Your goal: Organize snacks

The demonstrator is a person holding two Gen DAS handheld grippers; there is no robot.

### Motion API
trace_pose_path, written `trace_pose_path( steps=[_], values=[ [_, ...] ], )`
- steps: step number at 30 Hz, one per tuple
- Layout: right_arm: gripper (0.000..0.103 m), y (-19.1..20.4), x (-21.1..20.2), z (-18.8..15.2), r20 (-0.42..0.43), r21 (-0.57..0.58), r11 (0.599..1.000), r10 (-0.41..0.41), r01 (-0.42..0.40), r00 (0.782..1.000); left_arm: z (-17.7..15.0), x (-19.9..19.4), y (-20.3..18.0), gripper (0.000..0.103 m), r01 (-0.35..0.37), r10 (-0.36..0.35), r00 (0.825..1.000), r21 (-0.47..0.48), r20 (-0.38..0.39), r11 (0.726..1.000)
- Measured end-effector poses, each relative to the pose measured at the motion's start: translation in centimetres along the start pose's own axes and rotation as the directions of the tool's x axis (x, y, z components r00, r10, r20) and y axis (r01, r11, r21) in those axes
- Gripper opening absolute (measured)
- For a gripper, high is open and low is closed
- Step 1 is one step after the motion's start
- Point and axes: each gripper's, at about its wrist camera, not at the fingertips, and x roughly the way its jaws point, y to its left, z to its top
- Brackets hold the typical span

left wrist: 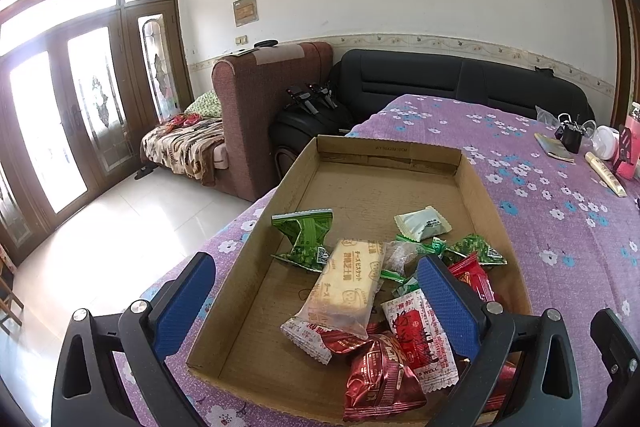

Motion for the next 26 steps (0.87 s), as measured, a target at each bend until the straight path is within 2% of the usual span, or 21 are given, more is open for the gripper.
trace_pose_path(
  steps=[17,23,26],
  values=[
    [0.084,-0.12,-0.01,-0.04,0.000,0.003,1.000,-0.005,0.005,1.000,0.01,-0.01,0.11,0.102,0.001,-0.001,1.000,-0.004,0.001,1.000],
    [0.084,-0.34,0.09,-0.05,-0.008,0.006,1.000,-0.008,0.008,1.000,0.02,-0.01,0.50,0.102,-0.033,0.033,0.999,-0.021,0.014,0.999],
    [0.084,-0.55,0.16,-0.04,-0.010,0.015,1.000,-0.018,0.018,1.000,0.08,0.05,0.74,0.102,-0.015,0.015,1.000,-0.033,0.013,0.999]
  ],
)
